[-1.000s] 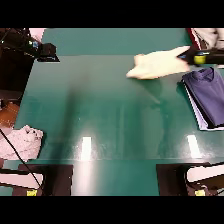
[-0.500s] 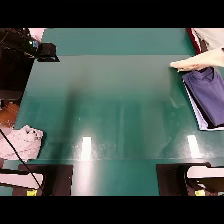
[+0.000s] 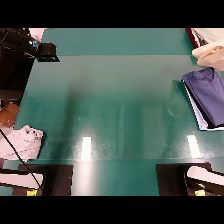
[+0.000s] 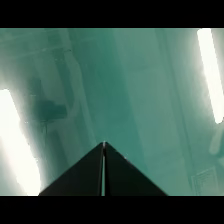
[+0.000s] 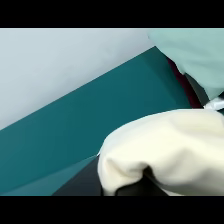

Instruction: Fold the shirts.

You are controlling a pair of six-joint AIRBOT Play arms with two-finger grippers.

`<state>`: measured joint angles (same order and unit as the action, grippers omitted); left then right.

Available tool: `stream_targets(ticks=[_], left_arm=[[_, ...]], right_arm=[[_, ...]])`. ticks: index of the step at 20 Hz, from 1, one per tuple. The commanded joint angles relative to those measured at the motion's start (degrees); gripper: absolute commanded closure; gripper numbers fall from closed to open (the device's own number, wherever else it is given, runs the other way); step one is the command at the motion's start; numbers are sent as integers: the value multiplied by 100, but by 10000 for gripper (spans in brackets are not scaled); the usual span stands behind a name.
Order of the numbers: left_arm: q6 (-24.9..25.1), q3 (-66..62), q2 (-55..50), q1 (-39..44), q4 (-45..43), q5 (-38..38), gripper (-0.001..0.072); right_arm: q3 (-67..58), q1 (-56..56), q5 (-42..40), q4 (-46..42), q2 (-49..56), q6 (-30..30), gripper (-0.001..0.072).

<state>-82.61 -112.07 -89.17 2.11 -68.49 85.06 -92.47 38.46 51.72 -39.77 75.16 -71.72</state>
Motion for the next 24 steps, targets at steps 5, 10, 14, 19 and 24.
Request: stream_targets(ticks=[5,10,14,19,24], left_arm=[[11,0,4,0,-4,9,685],[28,0,4,-2,-7,17,685],[55,0,4,0,-4,50,685],[55,0,4,0,-4,50,685],[55,0,4,0,-2,44,685]], right_arm=[[66,247,2151,-2026,-151,-933,698],[605,380,3469,-3467,-149,-1644,680],[973,907,4030,-3689,-149,-1696,209],[973,1720,4212,-3685,-247,-1703,209],[973,1626,4127,-2623,-457,-1823,211]])
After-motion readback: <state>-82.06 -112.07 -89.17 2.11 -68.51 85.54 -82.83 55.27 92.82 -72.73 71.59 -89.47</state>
